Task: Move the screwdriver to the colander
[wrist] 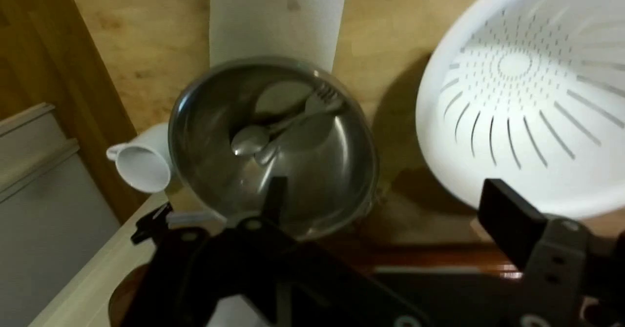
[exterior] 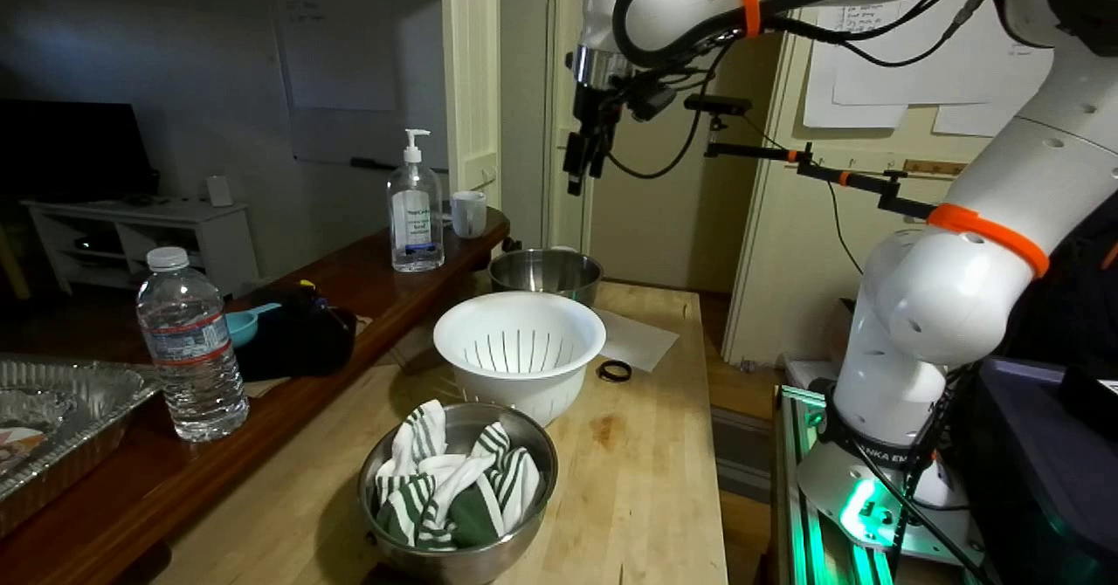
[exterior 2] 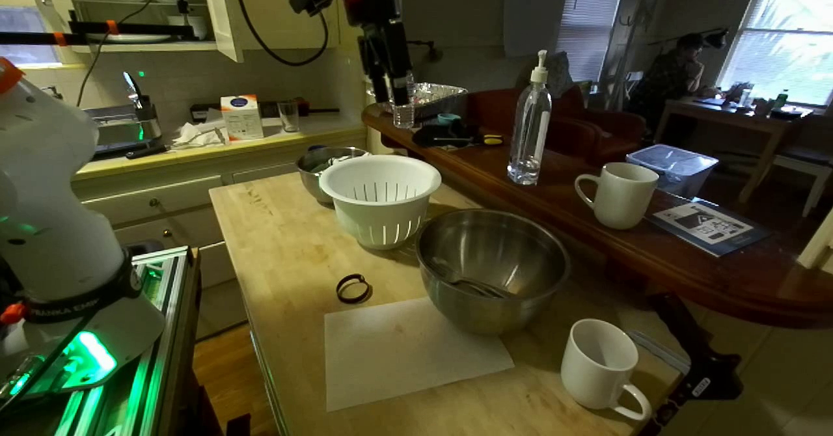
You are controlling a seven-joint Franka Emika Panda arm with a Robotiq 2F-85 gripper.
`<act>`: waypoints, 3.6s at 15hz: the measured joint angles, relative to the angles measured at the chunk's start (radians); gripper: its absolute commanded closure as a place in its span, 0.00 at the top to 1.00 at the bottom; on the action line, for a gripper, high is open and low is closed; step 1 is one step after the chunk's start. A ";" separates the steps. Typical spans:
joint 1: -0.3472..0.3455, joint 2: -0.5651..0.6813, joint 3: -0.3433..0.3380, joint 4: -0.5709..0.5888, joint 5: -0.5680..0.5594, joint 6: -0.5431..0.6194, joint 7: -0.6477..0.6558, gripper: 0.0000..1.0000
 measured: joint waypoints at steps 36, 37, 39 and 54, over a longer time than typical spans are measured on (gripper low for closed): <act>0.194 1.096 0.058 1.079 -0.051 0.276 0.781 1.00; 0.195 1.096 0.058 1.084 -0.050 0.274 0.777 1.00; 0.208 1.100 0.038 1.087 -0.029 0.274 0.787 1.00; 0.300 1.305 0.000 1.380 0.072 0.080 0.901 1.00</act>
